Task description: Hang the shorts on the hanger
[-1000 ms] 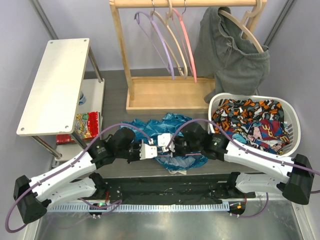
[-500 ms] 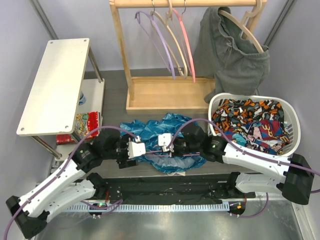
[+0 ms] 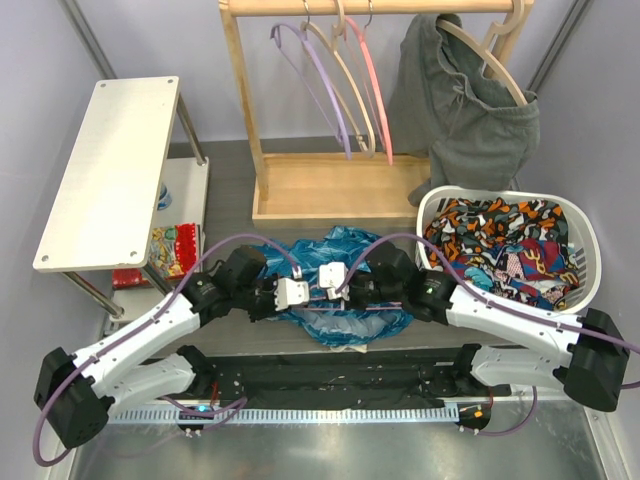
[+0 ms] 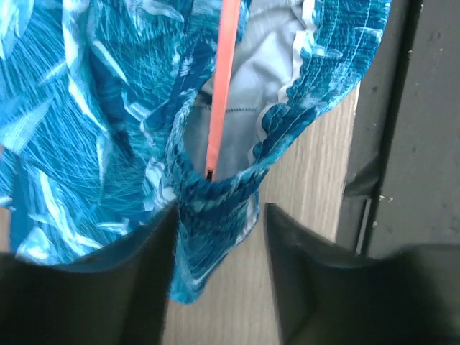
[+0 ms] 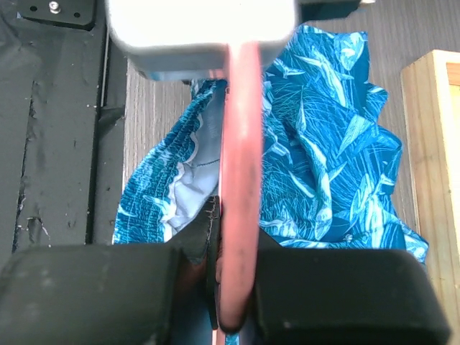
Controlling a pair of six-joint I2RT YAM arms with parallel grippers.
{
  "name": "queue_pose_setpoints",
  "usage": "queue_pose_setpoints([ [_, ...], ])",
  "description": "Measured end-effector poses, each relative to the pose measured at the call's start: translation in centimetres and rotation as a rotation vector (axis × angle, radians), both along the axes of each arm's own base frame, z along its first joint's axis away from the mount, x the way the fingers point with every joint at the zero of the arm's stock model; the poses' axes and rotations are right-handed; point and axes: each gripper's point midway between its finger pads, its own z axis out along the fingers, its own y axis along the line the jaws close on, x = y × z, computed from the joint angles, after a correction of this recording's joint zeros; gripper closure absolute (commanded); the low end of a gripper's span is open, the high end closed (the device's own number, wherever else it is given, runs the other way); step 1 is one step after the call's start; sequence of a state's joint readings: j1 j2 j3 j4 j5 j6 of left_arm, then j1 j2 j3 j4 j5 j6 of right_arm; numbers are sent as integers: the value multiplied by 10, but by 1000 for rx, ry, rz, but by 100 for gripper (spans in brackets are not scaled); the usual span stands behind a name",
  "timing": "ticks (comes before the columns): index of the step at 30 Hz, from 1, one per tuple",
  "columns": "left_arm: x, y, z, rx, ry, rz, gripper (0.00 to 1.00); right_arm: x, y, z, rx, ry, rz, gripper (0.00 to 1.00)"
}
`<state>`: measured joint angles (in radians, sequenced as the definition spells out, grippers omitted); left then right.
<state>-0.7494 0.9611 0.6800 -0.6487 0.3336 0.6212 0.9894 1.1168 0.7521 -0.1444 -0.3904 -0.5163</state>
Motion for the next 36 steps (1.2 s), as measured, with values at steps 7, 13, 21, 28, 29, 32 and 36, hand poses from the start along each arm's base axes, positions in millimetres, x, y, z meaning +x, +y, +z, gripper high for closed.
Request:
queue_pose_setpoints([
  [7, 4, -7, 12, -62, -20, 26, 100, 1, -3, 14, 35, -16, -20, 94],
  [13, 0, -7, 38, -155, -61, 61, 100, 2, -13, 46, 120, -38, -92, 32],
  [21, 5, 3, 53, -177, -34, 182, 100, 11, -60, 86, 199, -53, -324, 30],
  [28, 9, 11, 51, -165, -3, 271, 100, -2, -92, 52, 4, 3, -355, 34],
  [29, 9, 12, 50, -162, 1, 282, 100, -3, -97, 41, -43, 3, -349, 33],
  [32, 11, 14, 50, -160, 14, 307, 100, -3, -108, 6, -147, -19, -340, 30],
  [36, 13, 14, 50, -156, 23, 327, 100, -4, -128, -52, -295, -15, -351, 30],
])
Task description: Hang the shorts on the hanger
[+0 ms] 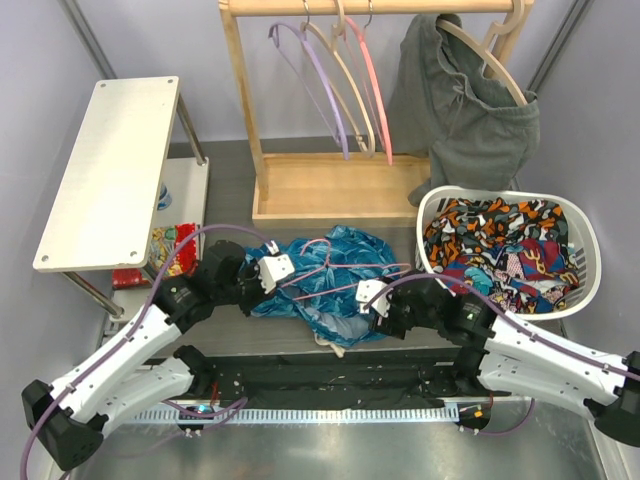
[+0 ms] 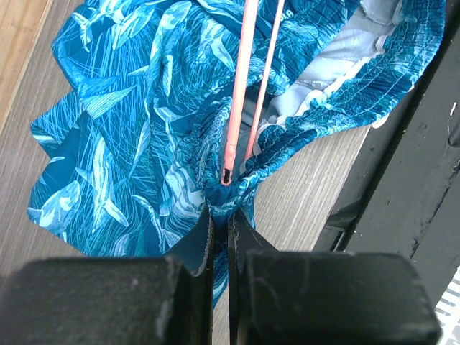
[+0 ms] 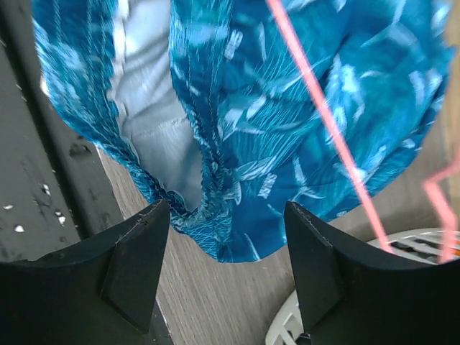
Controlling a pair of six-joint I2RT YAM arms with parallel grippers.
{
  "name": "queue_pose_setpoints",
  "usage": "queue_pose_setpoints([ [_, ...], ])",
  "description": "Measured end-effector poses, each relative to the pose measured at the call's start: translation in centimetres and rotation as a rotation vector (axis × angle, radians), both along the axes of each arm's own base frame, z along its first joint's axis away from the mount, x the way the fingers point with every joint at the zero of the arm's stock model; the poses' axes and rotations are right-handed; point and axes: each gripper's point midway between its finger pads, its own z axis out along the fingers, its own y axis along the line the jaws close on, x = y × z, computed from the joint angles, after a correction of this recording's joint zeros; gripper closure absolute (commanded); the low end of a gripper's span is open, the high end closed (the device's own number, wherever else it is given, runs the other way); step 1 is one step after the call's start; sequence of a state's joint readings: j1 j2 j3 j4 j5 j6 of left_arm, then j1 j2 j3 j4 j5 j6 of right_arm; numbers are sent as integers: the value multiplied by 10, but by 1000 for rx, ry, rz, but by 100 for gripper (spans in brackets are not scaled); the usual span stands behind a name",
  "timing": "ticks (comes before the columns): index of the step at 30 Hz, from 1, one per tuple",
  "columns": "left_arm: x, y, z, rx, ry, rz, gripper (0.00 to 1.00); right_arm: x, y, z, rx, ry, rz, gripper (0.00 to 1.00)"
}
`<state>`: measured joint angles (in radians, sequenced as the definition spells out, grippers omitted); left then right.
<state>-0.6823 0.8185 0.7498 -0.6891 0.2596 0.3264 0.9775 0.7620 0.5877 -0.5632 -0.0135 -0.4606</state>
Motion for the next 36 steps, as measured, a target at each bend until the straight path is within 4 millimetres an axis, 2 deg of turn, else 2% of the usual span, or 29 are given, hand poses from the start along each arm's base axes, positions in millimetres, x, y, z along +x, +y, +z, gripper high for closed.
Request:
queue_pose_setpoints([
  [3, 0, 1, 0, 2, 7, 9, 100, 4, -1, -18, -42, 10, -15, 30],
  [13, 1, 5, 4, -3, 29, 45, 100, 17, 8, -33, -44, -49, -7, 39],
  [14, 0, 6, 5, -2, 32, 45, 100, 18, 7, -35, -50, -55, 1, 54],
  [16, -2, 7, 6, 0, 41, 41, 100, 18, 2, -46, -82, -62, 17, 77],
  [17, -2, 7, 6, 1, 45, 40, 100, 18, -1, -51, -101, -62, 26, 93],
  [18, -4, 8, 7, 2, 54, 37, 100, 18, -5, -56, -119, -60, 31, 99],
  [20, -5, 9, 11, -1, 65, 34, 100, 22, -16, -65, -149, -44, 11, 99],
  [23, -7, 13, 17, -6, 59, 22, 100, 36, -32, -63, -145, -29, -57, 99],
  [26, -10, 20, 24, -17, 26, 11, 100, 52, -46, -46, -98, -51, -128, 99],
  [28, -12, 25, 30, -30, -3, 10, 100, 63, -53, -27, -36, -97, -166, 99],
  [30, -15, 29, 36, -35, -25, -1, 100, 66, -56, -14, 12, -122, -176, 99],
  [36, -28, 36, 39, -17, -69, -74, 100, 71, -62, -3, 93, -44, -196, 99],
])
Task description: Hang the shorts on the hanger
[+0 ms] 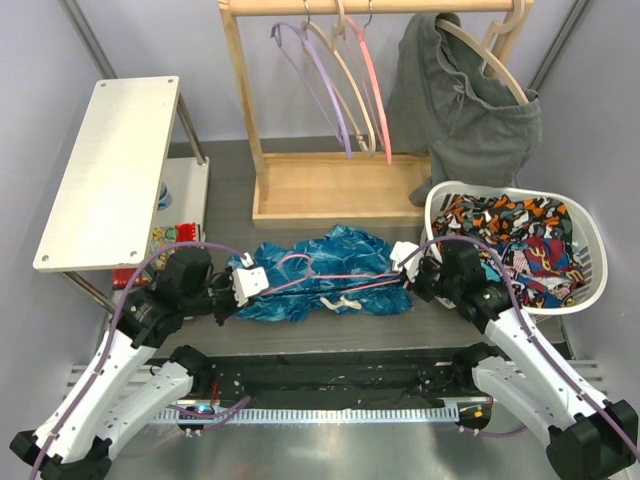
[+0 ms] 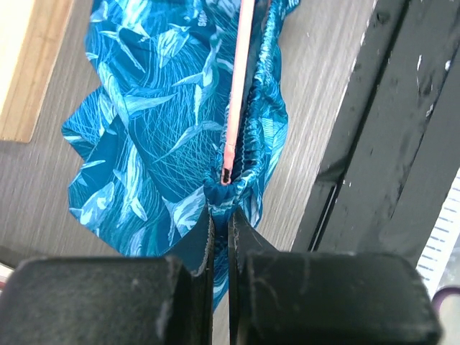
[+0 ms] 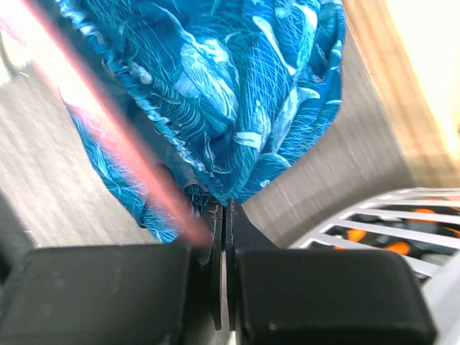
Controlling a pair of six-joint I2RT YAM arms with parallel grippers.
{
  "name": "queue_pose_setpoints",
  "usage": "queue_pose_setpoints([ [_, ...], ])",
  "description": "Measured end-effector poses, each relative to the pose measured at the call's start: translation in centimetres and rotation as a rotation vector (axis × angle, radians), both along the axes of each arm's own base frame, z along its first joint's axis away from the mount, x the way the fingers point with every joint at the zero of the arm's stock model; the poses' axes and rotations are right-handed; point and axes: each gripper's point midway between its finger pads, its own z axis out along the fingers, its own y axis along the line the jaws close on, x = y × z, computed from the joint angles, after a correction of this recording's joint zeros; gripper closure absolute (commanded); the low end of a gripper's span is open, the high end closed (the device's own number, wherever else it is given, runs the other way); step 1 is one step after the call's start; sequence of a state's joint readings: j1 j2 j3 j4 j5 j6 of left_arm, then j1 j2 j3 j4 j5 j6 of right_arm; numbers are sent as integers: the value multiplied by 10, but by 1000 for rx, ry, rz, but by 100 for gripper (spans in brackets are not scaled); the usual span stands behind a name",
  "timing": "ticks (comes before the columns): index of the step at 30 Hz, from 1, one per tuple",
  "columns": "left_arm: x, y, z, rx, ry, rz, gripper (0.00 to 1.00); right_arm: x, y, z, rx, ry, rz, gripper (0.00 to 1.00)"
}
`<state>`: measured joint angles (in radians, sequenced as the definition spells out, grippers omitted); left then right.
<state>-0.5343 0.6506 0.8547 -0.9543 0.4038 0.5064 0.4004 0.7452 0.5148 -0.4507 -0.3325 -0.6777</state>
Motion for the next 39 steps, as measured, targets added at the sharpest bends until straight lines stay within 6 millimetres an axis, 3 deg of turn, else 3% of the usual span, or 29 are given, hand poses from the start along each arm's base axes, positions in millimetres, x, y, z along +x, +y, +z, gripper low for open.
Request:
queue_pose_setpoints([
  [8, -5, 8, -18, 103, 32, -71, 100, 0, 8, 17, 114, 154, 6, 99],
  [15, 7, 14, -26, 165, 41, -39, 100, -10, 10, 29, 141, 179, 30, 99],
  [23, 18, 2, -33, 188, 132, -43, 100, -17, 15, 46, 172, 209, 59, 99],
  [25, 25, -4, -32, 196, 147, -51, 100, -10, 18, 57, 178, 189, 59, 84],
  [27, 30, -9, -30, 196, 151, -58, 100, -5, 21, 65, 184, 175, 62, 61],
  [32, 35, -15, -20, 175, 135, -67, 100, 2, 25, 73, 186, 179, 71, 34],
  [39, 32, -19, -14, 143, 128, -77, 100, 3, 39, 96, 237, 141, 136, 31],
])
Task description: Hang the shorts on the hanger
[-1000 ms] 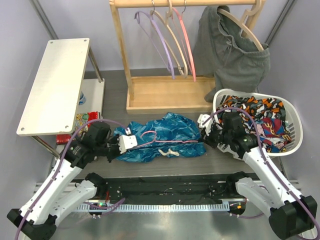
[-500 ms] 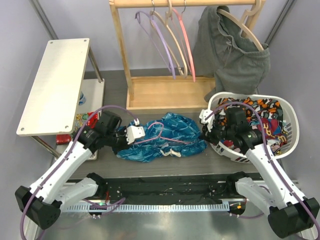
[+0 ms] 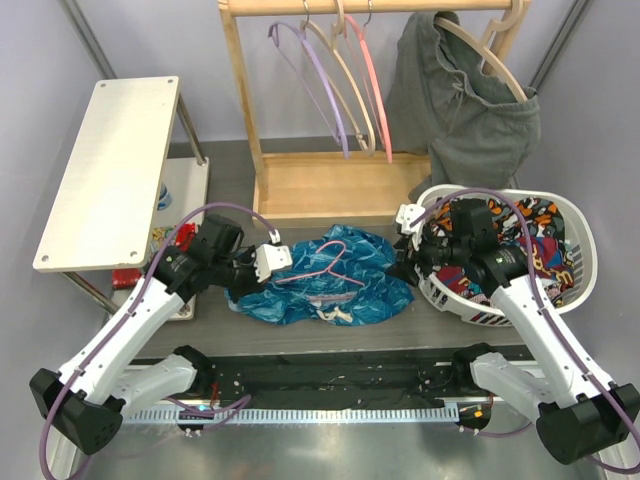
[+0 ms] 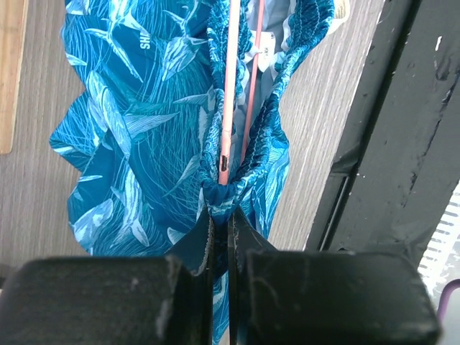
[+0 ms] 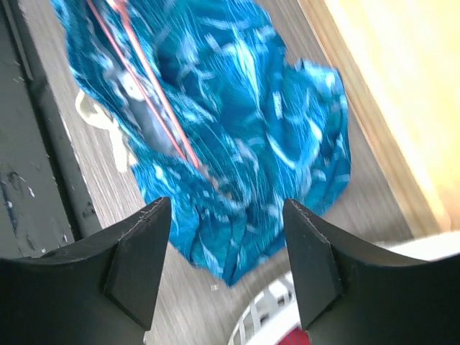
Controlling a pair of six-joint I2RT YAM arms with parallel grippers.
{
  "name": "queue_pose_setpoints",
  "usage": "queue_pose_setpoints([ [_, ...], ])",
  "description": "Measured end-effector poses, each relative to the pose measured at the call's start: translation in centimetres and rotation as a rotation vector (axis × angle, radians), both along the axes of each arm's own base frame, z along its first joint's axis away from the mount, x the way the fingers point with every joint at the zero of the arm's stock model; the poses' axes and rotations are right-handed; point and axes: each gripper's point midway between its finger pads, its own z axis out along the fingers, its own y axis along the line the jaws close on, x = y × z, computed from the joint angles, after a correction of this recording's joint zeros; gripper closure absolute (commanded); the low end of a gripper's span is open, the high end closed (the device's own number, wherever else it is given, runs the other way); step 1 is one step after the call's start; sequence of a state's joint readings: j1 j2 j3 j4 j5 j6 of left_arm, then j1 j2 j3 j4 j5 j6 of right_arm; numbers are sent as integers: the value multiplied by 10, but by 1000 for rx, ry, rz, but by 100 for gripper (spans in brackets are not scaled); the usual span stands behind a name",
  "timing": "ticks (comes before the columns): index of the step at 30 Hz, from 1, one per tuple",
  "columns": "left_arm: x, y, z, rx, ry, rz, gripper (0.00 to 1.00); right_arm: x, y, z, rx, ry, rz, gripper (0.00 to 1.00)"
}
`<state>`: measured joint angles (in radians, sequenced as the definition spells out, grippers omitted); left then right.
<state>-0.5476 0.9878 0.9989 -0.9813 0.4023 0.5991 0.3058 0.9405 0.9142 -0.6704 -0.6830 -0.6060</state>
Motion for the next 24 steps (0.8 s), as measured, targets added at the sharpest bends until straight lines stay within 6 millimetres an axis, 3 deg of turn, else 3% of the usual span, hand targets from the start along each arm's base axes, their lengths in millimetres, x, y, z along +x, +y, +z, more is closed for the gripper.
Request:
queue_pose_setpoints([
  [4, -1, -2, 1, -15, 10, 5, 100, -2, 22, 8, 46, -39, 78, 27],
  [7, -2, -3, 2, -20, 11, 2, 100, -7, 46, 3, 85, -81, 155, 25],
  [11, -3, -4, 2, -27, 15, -4, 100, -14, 71, -24, 110, -88, 228, 30],
  [15, -3, -5, 1, -33, 15, -8, 100, -9, 95, -45, 112, -69, 278, 35],
  [18, -4, -5, -1, -35, 16, -9, 100, -3, 112, -56, 117, -59, 304, 50],
  [19, -4, -6, -2, -36, 15, -8, 100, -2, 117, -59, 118, -55, 311, 62],
  [21, -3, -6, -2, -39, 14, -5, 100, -2, 124, -61, 121, -51, 326, 75],
  [23, -3, -6, -1, -44, 12, 2, 100, -5, 131, -60, 130, -50, 339, 99],
  [24, -3, -6, -1, -44, 13, 6, 100, -5, 132, -59, 129, -56, 345, 99],
])
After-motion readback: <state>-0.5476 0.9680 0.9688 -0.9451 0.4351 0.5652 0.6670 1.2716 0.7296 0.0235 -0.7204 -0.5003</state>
